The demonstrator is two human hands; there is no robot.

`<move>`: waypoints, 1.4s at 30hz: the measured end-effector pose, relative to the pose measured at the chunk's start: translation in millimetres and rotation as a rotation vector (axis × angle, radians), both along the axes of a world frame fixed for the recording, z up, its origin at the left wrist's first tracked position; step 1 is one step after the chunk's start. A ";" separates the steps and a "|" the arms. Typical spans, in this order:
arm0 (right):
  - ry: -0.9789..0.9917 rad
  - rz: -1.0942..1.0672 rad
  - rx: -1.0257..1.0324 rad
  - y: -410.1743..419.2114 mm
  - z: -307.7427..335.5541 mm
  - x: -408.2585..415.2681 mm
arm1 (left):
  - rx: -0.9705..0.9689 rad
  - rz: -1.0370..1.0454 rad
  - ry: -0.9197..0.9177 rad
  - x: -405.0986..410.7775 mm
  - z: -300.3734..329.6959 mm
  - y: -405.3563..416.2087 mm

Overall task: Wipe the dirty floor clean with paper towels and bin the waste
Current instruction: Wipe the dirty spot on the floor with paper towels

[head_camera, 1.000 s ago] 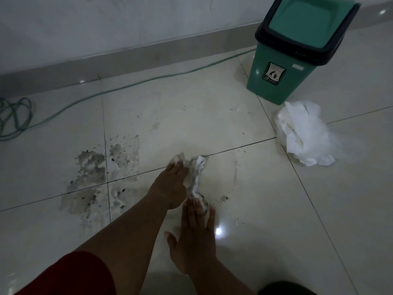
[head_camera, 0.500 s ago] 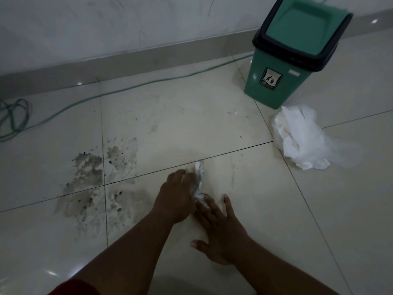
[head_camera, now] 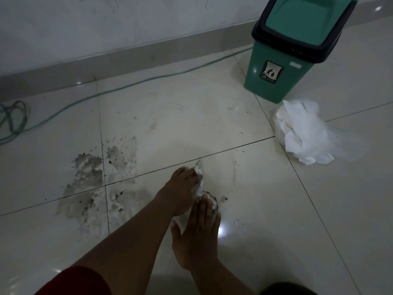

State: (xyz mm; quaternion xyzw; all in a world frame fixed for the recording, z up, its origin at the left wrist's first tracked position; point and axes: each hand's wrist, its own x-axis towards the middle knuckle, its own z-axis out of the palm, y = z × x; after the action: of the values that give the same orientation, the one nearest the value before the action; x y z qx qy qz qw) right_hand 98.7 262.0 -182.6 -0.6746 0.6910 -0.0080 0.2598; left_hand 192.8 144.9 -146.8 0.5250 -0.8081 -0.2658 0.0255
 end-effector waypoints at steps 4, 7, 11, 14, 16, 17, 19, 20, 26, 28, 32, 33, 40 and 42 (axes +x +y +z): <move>0.038 0.157 0.002 -2.4 -10.2 -30.7 | 0.029 0.068 -0.095 -8.5 -17.4 12.7; 0.105 0.338 0.007 -12.7 -13.0 -61.0 | 0.134 0.210 -0.033 -16.6 -26.2 22.2; 0.098 0.530 -0.028 -29.8 -9.9 -96.3 | 0.162 0.227 0.035 -32.8 -21.3 28.4; 0.045 0.589 -0.077 -40.3 -6.6 -107.9 | 0.190 0.216 0.047 -39.7 -18.8 30.3; -0.035 0.519 -0.122 -41.3 -2.4 -101.4 | 0.149 0.202 0.106 -39.7 -19.4 30.2; -0.058 0.456 -0.145 -39.7 -0.6 -94.4 | 0.127 0.221 0.157 -38.4 -20.1 29.7; -0.069 0.294 -0.175 -35.2 0.5 -74.9 | 0.143 0.380 0.279 -35.2 -19.5 29.5; -0.068 0.229 -0.164 -33.5 0.8 -63.4 | 0.166 0.480 0.346 -33.9 -18.6 29.5; 0.075 0.020 0.034 -28.6 -1.0 -16.8 | 0.370 0.669 0.589 -31.8 -6.7 25.4; 0.124 -0.044 0.089 -25.3 -3.4 -13.7 | 0.452 0.700 0.631 -33.1 -8.7 22.4; 0.030 -0.205 0.060 -23.6 -4.2 -18.0 | 0.489 0.712 0.698 -37.2 -11.3 15.3; 0.011 -0.234 0.032 -25.5 -4.4 -21.0 | 0.489 0.712 0.706 -37.9 -12.3 12.8; 0.027 -0.342 0.016 -70.4 -11.3 -43.1 | 0.389 0.720 0.692 -35.9 -10.3 -4.4; 0.040 -0.344 -0.034 -84.0 -14.4 -50.4 | 0.330 0.697 0.644 -31.7 -6.8 -11.1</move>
State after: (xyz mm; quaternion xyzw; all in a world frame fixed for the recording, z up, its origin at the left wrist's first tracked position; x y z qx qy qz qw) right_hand 48.2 178.0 -197.0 -0.5507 0.8009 -0.0506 0.2295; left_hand 161.1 133.9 -153.6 0.6520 -0.4830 -0.5145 0.2774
